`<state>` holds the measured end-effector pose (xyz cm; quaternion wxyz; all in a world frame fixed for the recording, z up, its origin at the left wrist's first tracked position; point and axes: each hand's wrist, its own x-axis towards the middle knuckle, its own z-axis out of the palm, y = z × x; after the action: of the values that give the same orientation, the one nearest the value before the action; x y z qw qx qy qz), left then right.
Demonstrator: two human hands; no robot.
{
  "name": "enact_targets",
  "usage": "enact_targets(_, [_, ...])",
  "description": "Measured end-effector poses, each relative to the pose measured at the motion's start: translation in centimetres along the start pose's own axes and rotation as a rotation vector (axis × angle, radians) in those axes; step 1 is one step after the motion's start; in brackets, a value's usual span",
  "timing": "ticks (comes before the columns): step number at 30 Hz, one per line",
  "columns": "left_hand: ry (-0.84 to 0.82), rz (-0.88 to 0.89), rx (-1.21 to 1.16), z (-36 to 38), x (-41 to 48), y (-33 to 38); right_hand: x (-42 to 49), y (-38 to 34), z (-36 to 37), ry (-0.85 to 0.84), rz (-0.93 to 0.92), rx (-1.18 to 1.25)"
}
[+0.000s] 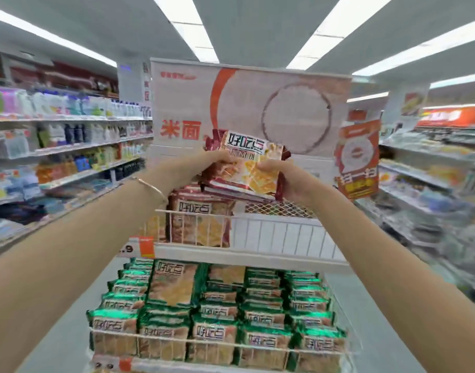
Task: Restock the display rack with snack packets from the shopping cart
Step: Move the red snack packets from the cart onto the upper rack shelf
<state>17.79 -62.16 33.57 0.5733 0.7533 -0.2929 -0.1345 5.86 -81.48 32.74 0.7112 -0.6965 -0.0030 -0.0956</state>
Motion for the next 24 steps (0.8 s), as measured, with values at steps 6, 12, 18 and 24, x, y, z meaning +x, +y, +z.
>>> enact_targets(6, [-0.068,0.152,0.232,6.0,9.4,-0.9,5.1,2.2,-10.4,0.104,0.010,-0.248])
enact_targets(12, [0.103,-0.015,1.038,7.1,13.5,-4.4,10.7,7.3,-13.4,-0.036,0.222,-0.522])
enact_targets(18, [0.039,-0.053,1.249,5.8,15.3,-6.7,13.9,11.0,-13.7,-0.200,0.367,-0.573])
enact_targets(24, [-0.012,-0.044,1.027,4.9,15.4,-7.4,15.5,12.7,-12.6,-0.168,0.408,-0.382])
